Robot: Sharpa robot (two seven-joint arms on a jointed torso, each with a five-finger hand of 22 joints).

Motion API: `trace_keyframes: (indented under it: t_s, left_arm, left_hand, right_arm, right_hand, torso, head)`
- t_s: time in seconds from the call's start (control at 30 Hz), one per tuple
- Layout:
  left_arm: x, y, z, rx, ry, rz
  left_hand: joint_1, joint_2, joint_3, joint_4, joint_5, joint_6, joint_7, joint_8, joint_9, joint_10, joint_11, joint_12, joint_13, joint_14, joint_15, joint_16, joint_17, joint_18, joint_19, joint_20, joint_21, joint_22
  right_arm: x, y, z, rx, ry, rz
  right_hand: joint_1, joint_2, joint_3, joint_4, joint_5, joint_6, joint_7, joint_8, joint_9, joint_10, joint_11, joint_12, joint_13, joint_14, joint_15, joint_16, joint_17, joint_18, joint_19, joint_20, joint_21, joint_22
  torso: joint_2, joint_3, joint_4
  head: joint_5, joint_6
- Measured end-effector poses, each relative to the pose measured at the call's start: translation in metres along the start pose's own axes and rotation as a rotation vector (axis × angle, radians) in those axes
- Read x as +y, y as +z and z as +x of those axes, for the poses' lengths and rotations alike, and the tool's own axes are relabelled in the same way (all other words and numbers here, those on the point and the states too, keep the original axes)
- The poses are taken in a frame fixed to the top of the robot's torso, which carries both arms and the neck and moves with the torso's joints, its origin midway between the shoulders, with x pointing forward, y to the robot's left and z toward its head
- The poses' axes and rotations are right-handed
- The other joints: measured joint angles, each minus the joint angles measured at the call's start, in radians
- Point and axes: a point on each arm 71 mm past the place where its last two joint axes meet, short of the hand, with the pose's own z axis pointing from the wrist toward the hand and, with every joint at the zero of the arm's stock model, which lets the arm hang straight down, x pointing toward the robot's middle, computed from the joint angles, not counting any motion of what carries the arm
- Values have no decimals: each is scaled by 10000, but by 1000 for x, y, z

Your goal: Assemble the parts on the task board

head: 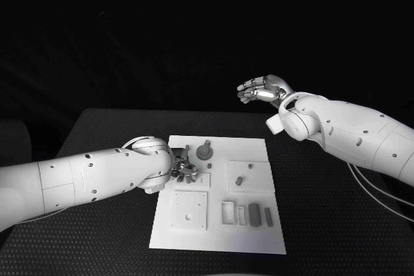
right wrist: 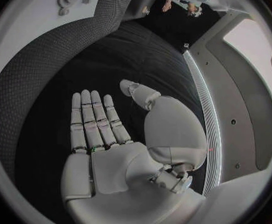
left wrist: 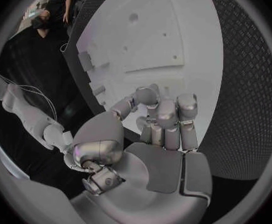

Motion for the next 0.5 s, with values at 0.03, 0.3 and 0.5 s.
trace_keyframes:
  t_s: [0.03, 0.3, 0.5]
  left_arm:
    - [0, 0, 0, 0, 5, 0]
    - [-2, 2, 0, 11, 67, -5]
    - [-5, 3, -1, 20, 218, -35]
  left_hand:
    - [0, 0, 1, 1, -2, 1, -1, 0, 3, 0, 0, 0, 0, 0, 0, 0, 0, 3, 0, 0, 0, 0]
    - [2, 0, 34, -17, -6, 25, -24, 57, 3, 0, 0, 0, -12, 1, -1, 0, 0, 28, 2, 1, 0, -1]
    - [-37, 39, 51, -6, -6, 53, -53, 117, 12, 0, 0, 117, -41, 1, -1, 116, -26, 34, -32, 36, 38, -2]
  right_arm:
    - [0, 0, 0, 3, 1, 1]
    - [0, 0, 1, 28, 5, 7]
    - [0, 0, 2, 47, 10, 4]
  right_hand:
    - [0, 0, 0, 0, 1, 0, 0, 0, 0, 0, 0, 0, 0, 0, 0, 0, -3, 0, 0, 0, -8, 0]
    - [-31, 31, 0, 0, 18, 0, 0, 0, -6, 0, 0, 0, 0, 1, 0, 0, -3, 0, 0, 0, -8, 0]
    - [-40, 40, 0, 0, 18, 0, 0, 0, -9, 0, 0, 0, 0, 1, -1, 0, -12, 0, 0, 0, -8, 10]
  torso:
    - [0, 0, 0]
    - [1, 0, 4]
    - [1, -1, 1]
  head:
    - [0, -1]
    - [-5, -10]
    - [28, -31]
